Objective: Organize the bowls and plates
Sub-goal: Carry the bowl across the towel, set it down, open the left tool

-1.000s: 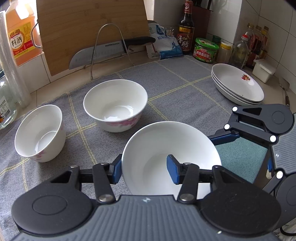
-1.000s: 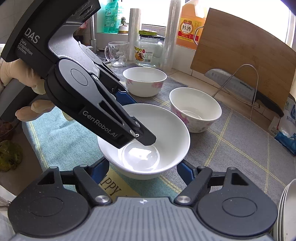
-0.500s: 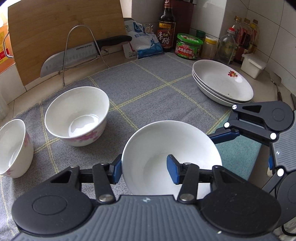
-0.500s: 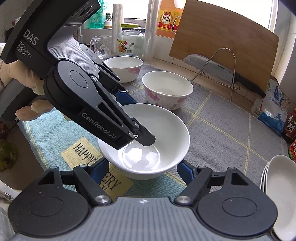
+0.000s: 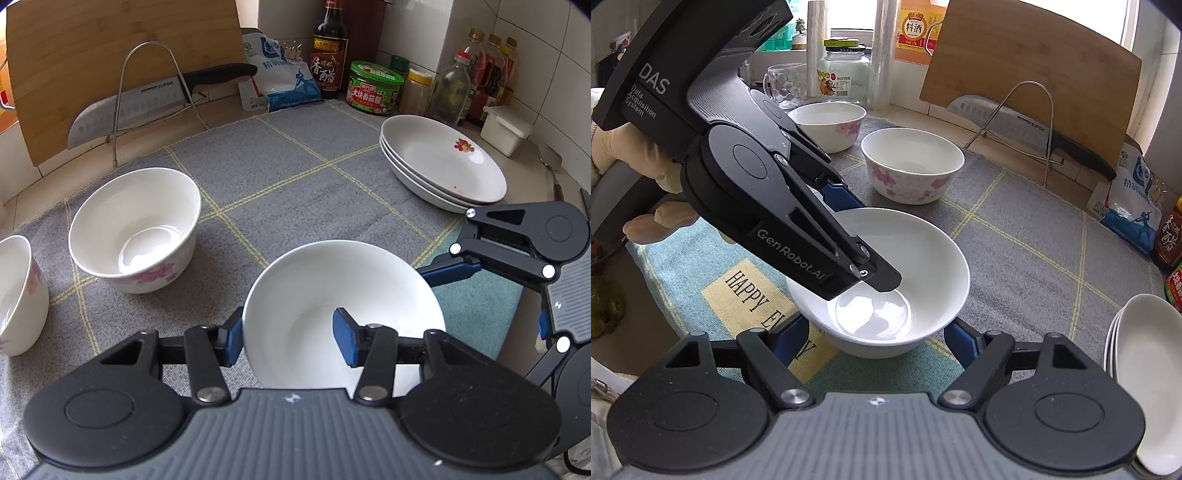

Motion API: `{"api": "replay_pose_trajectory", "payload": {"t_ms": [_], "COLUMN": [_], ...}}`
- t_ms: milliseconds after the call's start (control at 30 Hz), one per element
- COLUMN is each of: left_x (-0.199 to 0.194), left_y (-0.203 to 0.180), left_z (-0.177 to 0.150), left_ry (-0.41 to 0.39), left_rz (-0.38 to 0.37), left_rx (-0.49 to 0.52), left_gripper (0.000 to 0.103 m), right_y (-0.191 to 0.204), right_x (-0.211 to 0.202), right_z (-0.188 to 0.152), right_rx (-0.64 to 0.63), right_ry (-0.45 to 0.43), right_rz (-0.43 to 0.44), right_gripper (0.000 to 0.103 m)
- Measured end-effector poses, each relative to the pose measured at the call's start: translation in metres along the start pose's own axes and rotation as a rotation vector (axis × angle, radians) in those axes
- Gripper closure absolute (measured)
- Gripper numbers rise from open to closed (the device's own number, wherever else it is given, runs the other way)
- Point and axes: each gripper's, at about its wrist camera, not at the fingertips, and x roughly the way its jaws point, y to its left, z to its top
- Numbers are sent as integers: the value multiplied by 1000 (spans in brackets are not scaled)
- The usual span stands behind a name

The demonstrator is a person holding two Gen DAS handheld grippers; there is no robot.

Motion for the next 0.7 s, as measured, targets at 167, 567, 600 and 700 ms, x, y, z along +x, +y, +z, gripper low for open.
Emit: {"api": "replay_pose_trajectory", "payload": {"t_ms": [167, 567, 600, 700], "left_x": [0, -28, -30, -39], "left_y": [-1, 8, 9, 14], "left_z": [0, -1, -2, -7], "left_ry": [-9, -94, -100, -120], "left_rz": [-8, 61, 68, 97], "left_rx": [-6, -39, -44, -70], "left_gripper": [38, 10, 10, 10], "right_y": [0, 2, 2, 1], "right_x": [1, -11, -13, -20], "right_z": [0, 4, 4, 7], "right_rx": [1, -22, -25, -33], "right_ry": [0, -21, -20, -27], "right_rz": [0, 19, 26, 29], "right_gripper": [18, 0, 0, 0]}}
